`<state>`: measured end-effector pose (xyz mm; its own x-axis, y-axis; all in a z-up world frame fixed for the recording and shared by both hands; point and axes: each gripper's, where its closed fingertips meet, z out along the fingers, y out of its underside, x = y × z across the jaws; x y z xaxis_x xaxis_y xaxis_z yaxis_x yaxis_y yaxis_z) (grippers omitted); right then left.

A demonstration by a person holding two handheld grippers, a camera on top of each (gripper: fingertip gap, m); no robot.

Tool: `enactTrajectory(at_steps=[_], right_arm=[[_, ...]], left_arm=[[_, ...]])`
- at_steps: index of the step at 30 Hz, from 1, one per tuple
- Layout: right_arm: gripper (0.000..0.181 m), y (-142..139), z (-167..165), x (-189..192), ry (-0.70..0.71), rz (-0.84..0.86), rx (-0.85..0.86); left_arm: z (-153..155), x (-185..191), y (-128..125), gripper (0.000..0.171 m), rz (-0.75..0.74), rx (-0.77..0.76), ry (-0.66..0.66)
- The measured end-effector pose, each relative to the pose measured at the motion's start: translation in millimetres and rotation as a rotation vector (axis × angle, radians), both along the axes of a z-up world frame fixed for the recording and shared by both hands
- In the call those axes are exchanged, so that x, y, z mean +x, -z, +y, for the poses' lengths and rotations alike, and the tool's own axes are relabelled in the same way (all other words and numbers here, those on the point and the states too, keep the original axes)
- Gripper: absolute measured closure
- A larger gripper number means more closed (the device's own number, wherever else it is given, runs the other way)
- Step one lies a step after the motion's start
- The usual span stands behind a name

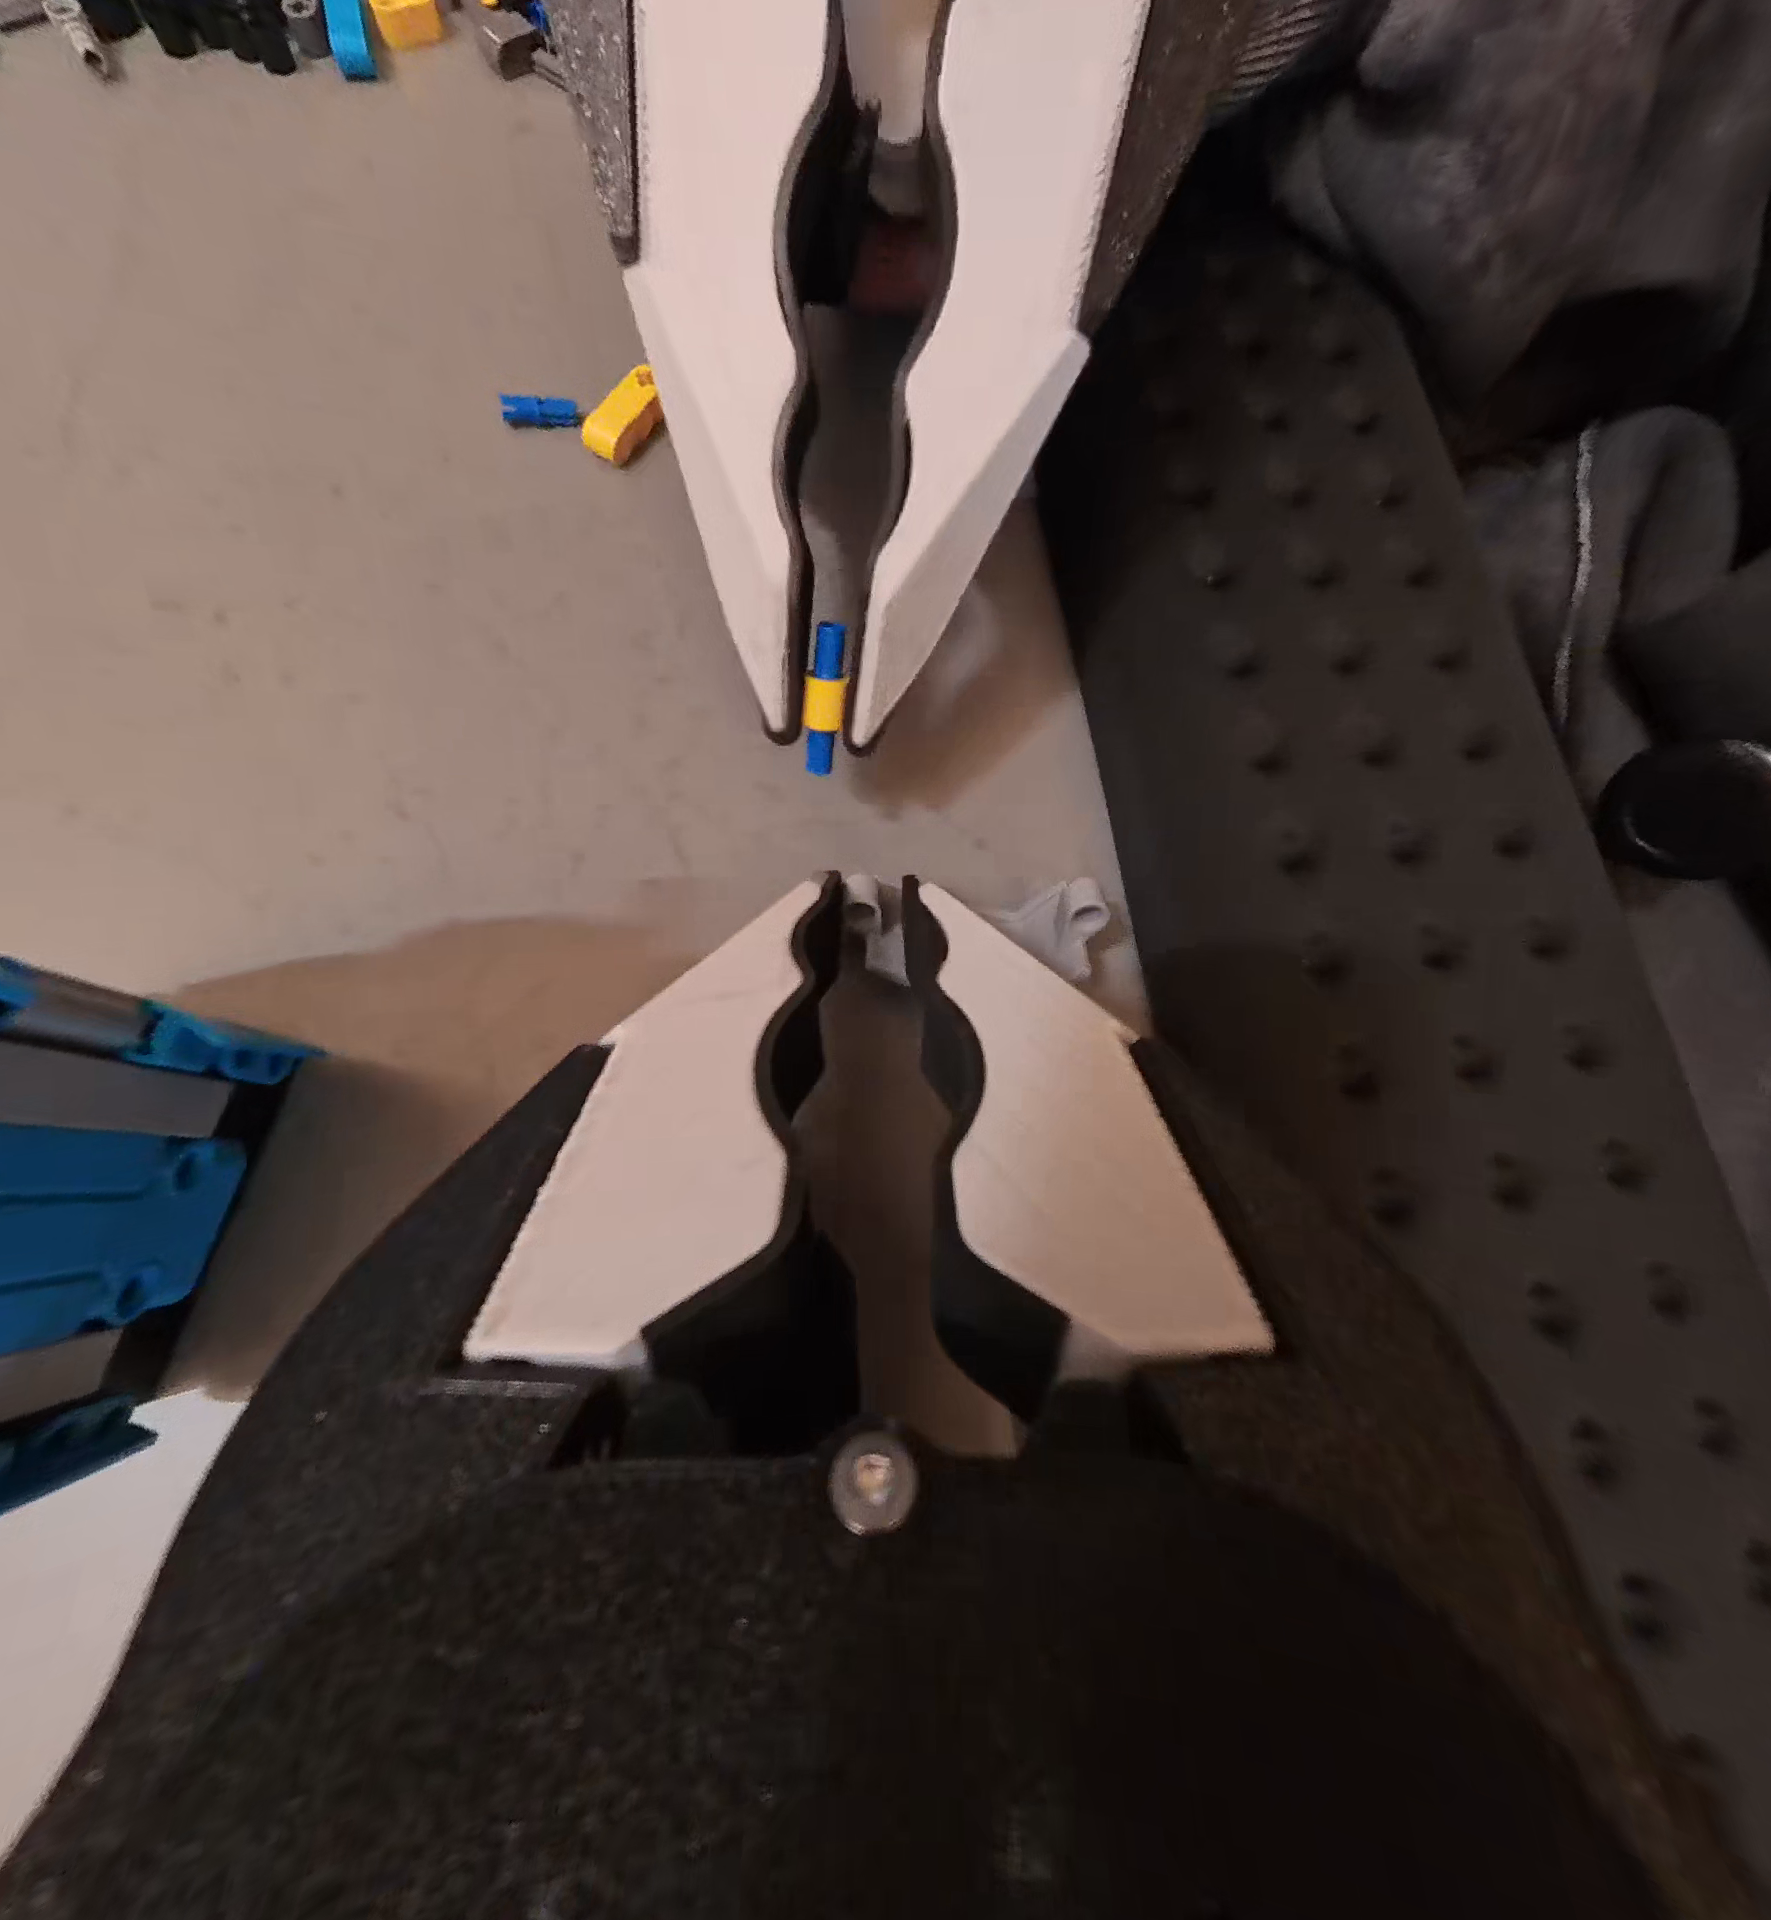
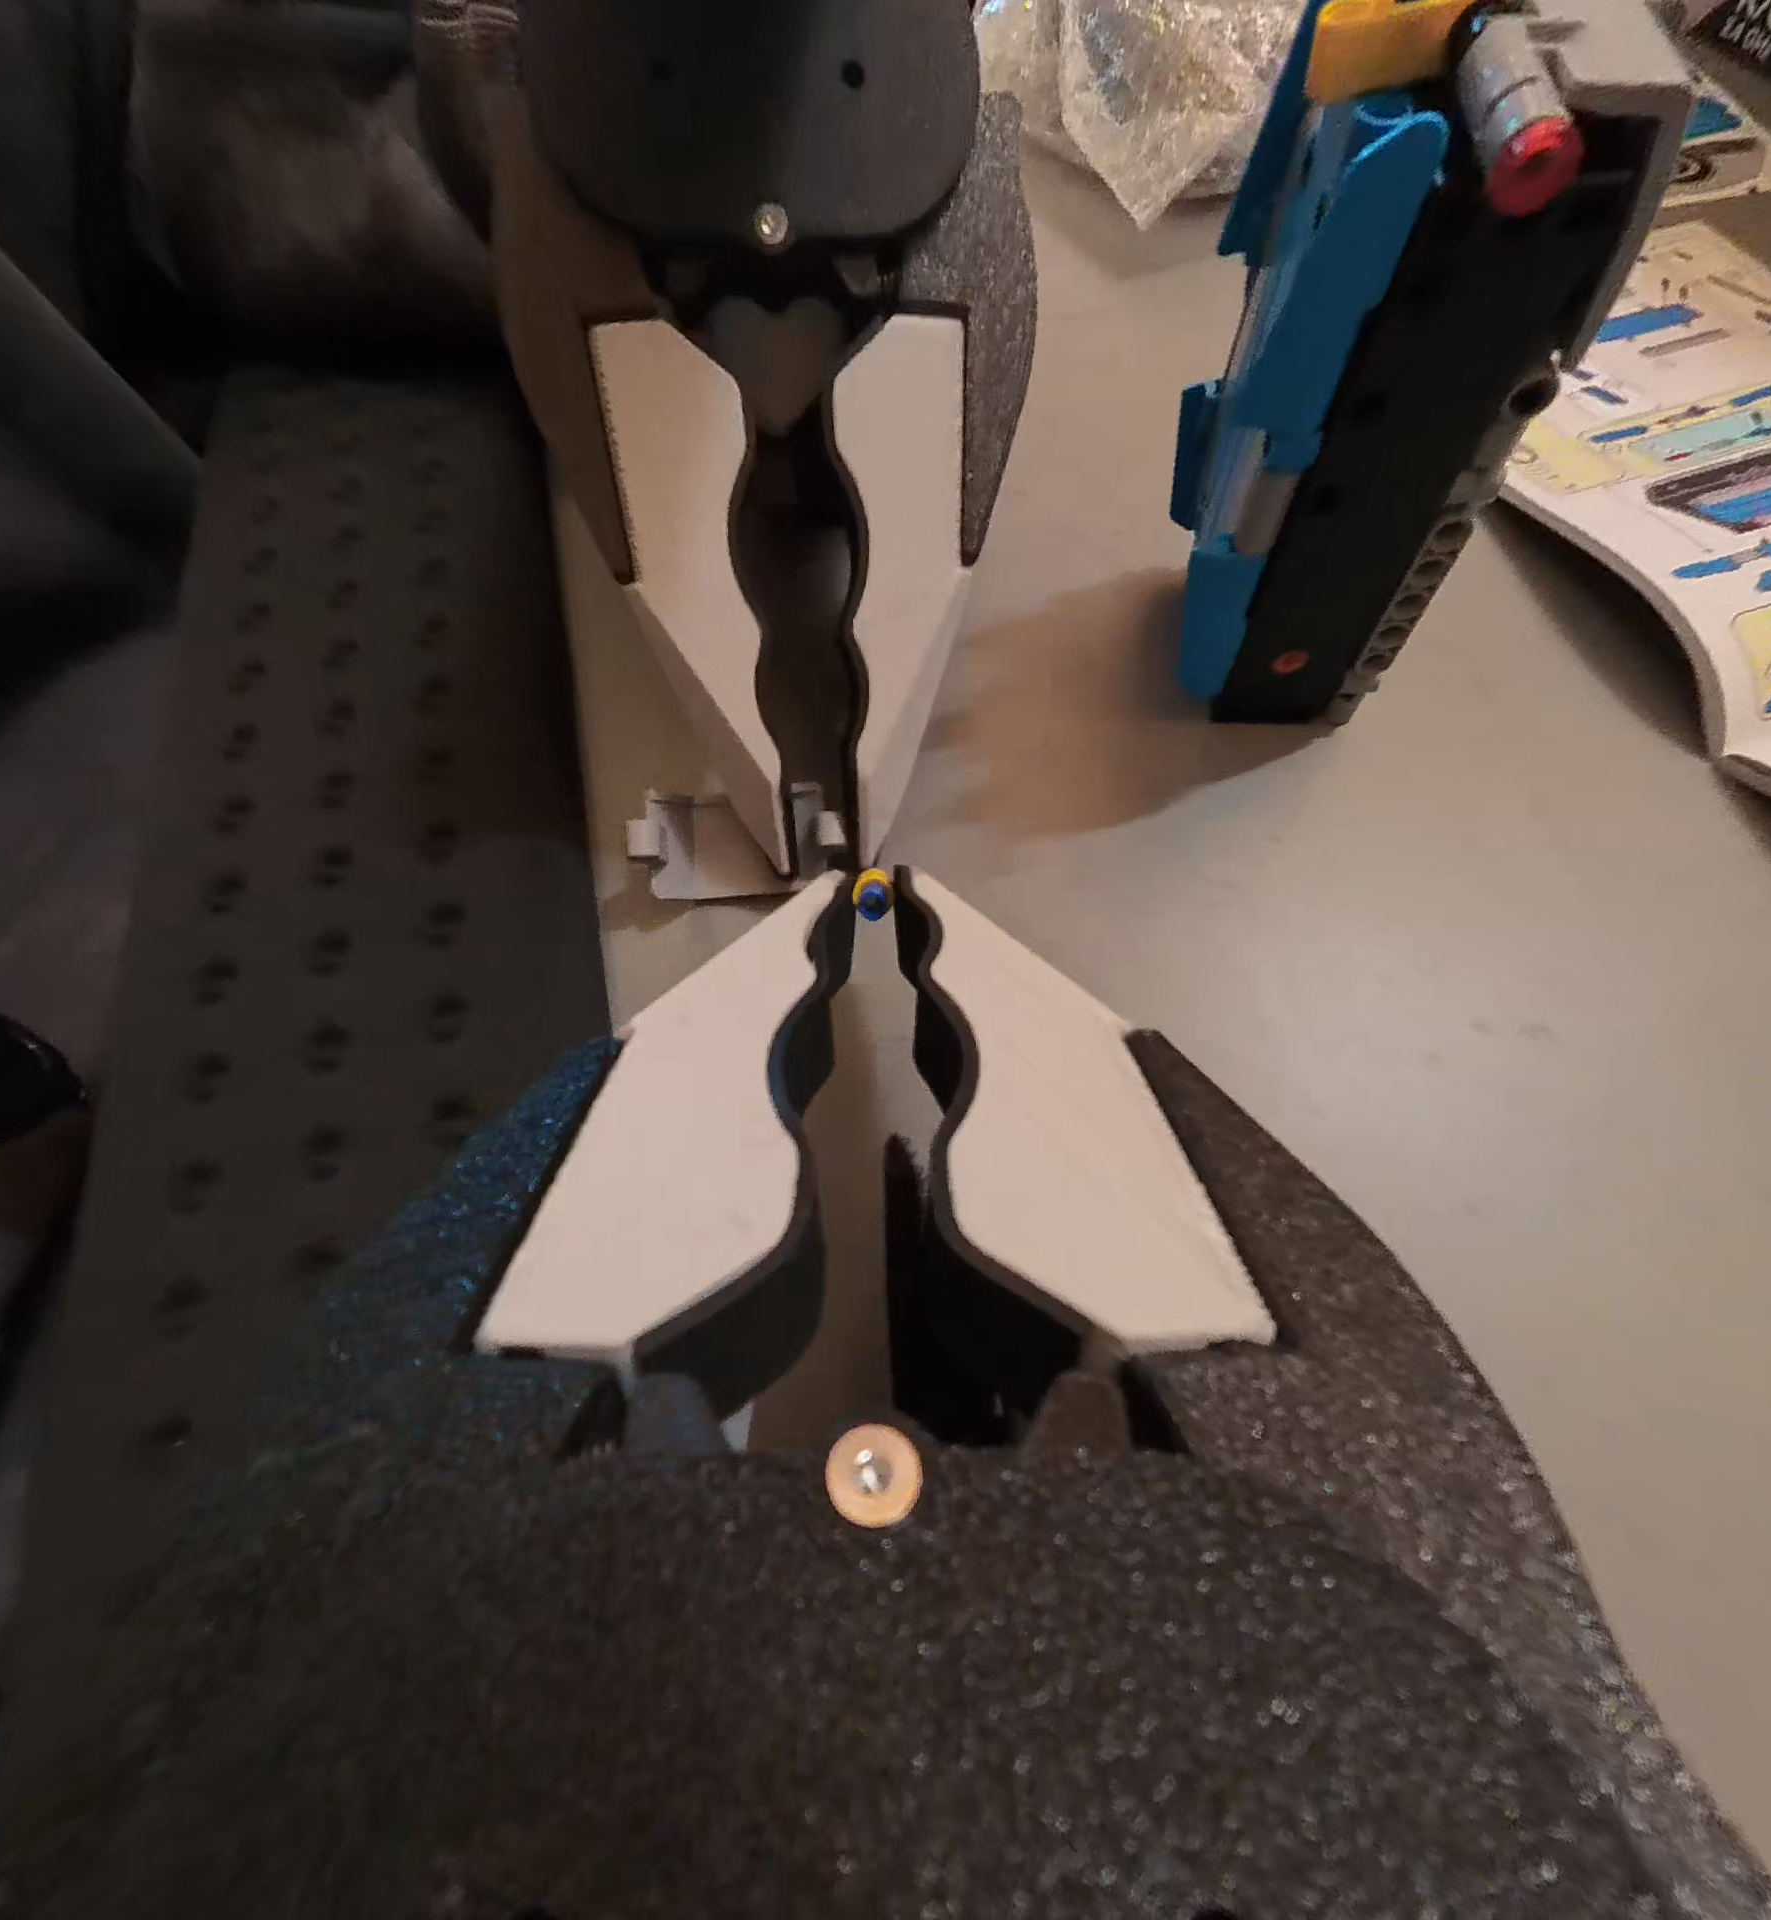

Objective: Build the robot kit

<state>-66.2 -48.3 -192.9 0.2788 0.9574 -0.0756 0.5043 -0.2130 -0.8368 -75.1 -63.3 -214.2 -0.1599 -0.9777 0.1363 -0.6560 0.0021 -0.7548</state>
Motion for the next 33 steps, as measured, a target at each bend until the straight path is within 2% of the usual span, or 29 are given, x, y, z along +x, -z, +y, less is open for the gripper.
enactTrajectory(at_steps=[3,6,11,13,17,19,22,28,33], right_arm=[[0.174,1.0,-1.4,0.6,-0.007,0.006,-0.036],[0.174,-5.9,-1.2,0.3,-0.006,0.044,-0.049],[0.174,-44.5,-5.3,-3.1,-0.024,0.275,-0.101],[0.174,-50.1,-2.7,-3.3,-0.008,0.315,-0.122],[0.174,-59.7,6.4,2.3,0.033,0.431,-0.266],[0.174,-68.5,6.0,3.9,0.015,0.510,-0.340],[0.174,-75.5,1.7,3.5,-0.025,0.557,-0.372],[0.174,-72.4,-0.4,1.6,-0.038,0.541,-0.388],[0.174,-70.9,-2.8,-0.4,-0.053,0.532,-0.397]], left_arm=[[0.0,-0.1,0.3,0.161,0.001,0.002,0.002],[7.7,3.6,-5.9,0.149,-0.044,0.050,-0.030],[8.9,15.8,-50.9,0.148,-0.320,0.180,-0.038],[10.1,18.5,-65.3,0.152,-0.403,0.305,-0.058],[22.3,16.7,-82.4,0.154,-0.482,0.817,-0.112],[17.0,18.1,-84.6,0.162,-0.505,0.949,-0.099],[14.0,21.4,-82.9,0.162,-0.511,0.983,-0.100],[12.5,20.1,-94.2,0.158,-0.560,1.038,-0.126],[10.3,21.3,-89.9,0.168,-0.540,1.088,-0.101]])
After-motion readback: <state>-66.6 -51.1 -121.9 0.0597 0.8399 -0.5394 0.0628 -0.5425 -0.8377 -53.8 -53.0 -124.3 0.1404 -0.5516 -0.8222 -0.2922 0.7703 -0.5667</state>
